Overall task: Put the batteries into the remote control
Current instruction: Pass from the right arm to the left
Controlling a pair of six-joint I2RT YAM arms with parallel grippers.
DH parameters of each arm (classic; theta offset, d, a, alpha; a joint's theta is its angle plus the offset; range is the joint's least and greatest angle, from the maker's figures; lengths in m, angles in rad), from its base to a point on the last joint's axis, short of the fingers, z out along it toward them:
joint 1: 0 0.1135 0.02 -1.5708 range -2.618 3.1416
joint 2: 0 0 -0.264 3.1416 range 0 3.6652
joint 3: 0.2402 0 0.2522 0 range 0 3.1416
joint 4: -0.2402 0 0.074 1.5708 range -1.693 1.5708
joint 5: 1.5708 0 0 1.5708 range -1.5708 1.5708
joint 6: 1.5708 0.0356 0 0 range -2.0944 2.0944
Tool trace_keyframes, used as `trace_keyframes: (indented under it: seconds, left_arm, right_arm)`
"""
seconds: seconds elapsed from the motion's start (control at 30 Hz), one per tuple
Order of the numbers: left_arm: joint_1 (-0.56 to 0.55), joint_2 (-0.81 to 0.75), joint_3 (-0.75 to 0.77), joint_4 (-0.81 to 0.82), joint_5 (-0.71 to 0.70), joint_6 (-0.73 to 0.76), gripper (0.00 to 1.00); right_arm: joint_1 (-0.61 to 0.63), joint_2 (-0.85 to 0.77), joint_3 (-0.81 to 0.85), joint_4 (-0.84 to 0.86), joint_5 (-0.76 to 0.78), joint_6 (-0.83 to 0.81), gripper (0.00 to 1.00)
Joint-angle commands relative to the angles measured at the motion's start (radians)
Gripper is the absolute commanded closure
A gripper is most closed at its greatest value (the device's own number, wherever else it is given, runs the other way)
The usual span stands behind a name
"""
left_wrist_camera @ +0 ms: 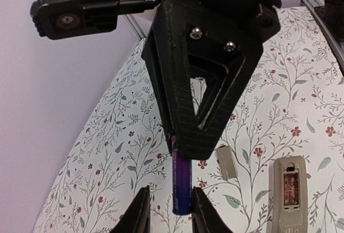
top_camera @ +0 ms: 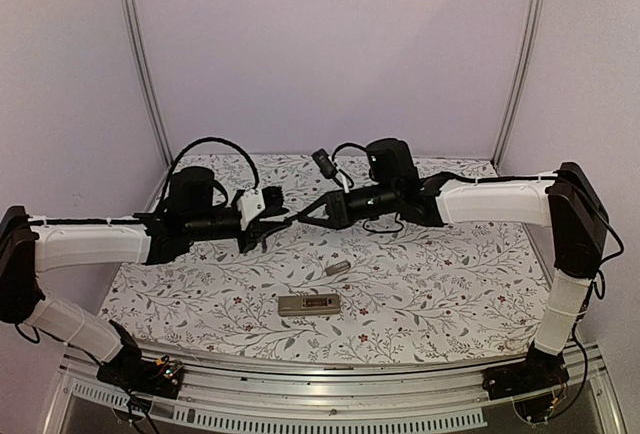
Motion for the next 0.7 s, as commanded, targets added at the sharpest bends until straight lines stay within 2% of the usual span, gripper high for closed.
trace_keyframes:
  seconds: [0.0, 0.1, 0.17, 0.27, 0.33, 0.4, 0.43, 0.5, 0.6, 0.67]
  left_arm:
    - [0.004, 0.003, -0.003, -0.016, 0.000, 0.008, 0.77]
    - [0.002, 0.003, 0.006, -0.011, 0.009, 0.002, 0.86]
    - [0.002, 0.001, 0.015, -0.012, 0.011, -0.012, 1.00]
    - [0.002, -0.008, 0.025, -0.034, 0.015, -0.014, 1.00]
    - [0.002, -0.004, 0.034, -0.076, 0.005, -0.010, 1.00]
    - [0.002, 0.007, 0.050, -0.151, -0.024, -0.007, 1.00]
    - [-0.002, 0.012, 0.061, -0.201, -0.034, -0.003, 1.00]
    - [-0.017, 0.024, 0.086, -0.371, -0.054, 0.017, 1.00]
    - [-0.071, 0.055, 0.119, -0.552, -0.100, 0.044, 1.00]
    - [-0.101, 0.104, 0.148, -0.648, -0.125, 0.050, 1.00]
  right_arm:
    - [-0.005, -0.035, -0.018, 0.031, -0.023, 0.004, 1.00]
    - [-0.005, -0.032, -0.024, 0.037, -0.027, 0.007, 1.00]
    - [-0.005, -0.029, -0.025, 0.037, -0.027, 0.012, 1.00]
    - [-0.006, -0.026, -0.034, 0.035, -0.014, 0.014, 0.99]
    - [-0.010, -0.027, -0.044, 0.026, 0.007, 0.020, 0.76]
    - [-0.020, -0.042, -0.064, 0.005, 0.033, 0.023, 0.57]
    - [-0.030, -0.055, -0.087, -0.012, 0.063, 0.022, 0.51]
    - [-0.048, -0.094, -0.131, -0.054, 0.114, 0.023, 0.40]
    - [-0.059, -0.150, -0.201, -0.163, 0.214, -0.007, 0.32]
    - [-0.049, -0.179, -0.272, -0.167, 0.228, -0.112, 0.27]
